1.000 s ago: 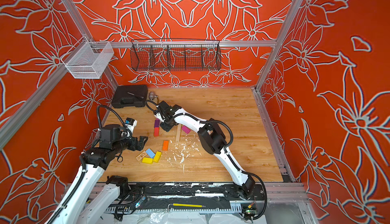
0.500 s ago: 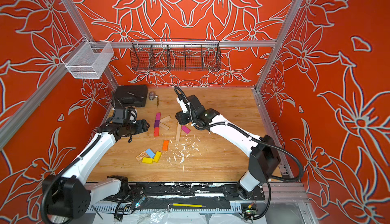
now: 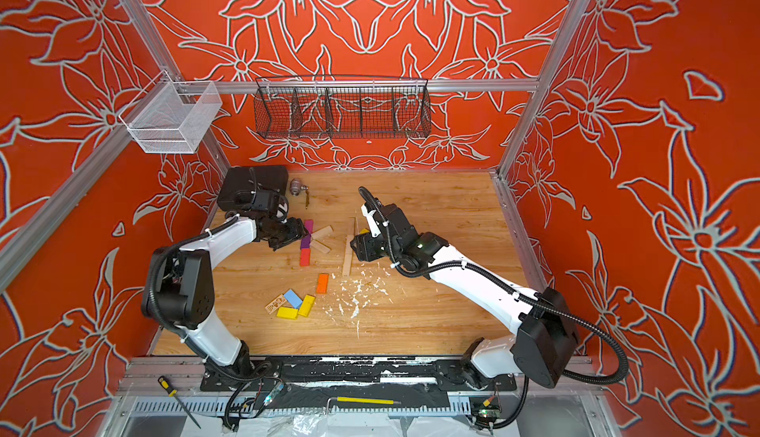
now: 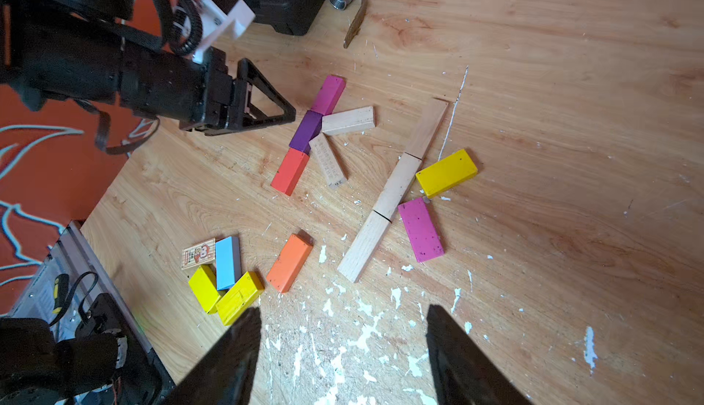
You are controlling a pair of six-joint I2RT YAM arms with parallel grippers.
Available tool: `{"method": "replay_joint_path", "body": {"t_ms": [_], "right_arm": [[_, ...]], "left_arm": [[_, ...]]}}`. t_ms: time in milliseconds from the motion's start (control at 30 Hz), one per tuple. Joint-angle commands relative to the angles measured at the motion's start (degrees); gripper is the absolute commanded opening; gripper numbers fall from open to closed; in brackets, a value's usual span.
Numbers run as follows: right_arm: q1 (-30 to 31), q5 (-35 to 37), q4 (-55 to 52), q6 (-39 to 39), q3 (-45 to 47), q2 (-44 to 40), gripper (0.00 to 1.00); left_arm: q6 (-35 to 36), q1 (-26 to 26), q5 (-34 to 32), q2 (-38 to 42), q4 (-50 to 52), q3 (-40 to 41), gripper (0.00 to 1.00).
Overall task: Assemble the letter k with building blocks
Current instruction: Adjust the building block at the center of the board.
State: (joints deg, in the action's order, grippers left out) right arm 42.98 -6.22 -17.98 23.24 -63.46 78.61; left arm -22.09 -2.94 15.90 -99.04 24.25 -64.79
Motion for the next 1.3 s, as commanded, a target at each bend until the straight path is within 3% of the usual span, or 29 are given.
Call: {"method": "replay_joint_path", "body": {"t_ms": [0,433,1267], "right_arm": [[0.3,1.5,-1.0,1.3,0.8,-1.2,0.71],[0.2,2.0,-1.3,0.8,-0.1,0.9,0.71],[0.2,2.1,-1.7,0.4,-0.6,2.2,0.71]], "left_arm": [[0.4,0.3,2.4,-1.2,-2.8,-0.5,0.69],[0.8,0.3,4.8,-6.2,-2.7,-1.6,0.66],[0.1,0.3,6.3,-7.5,-3.3,-2.3,0.61]]}}
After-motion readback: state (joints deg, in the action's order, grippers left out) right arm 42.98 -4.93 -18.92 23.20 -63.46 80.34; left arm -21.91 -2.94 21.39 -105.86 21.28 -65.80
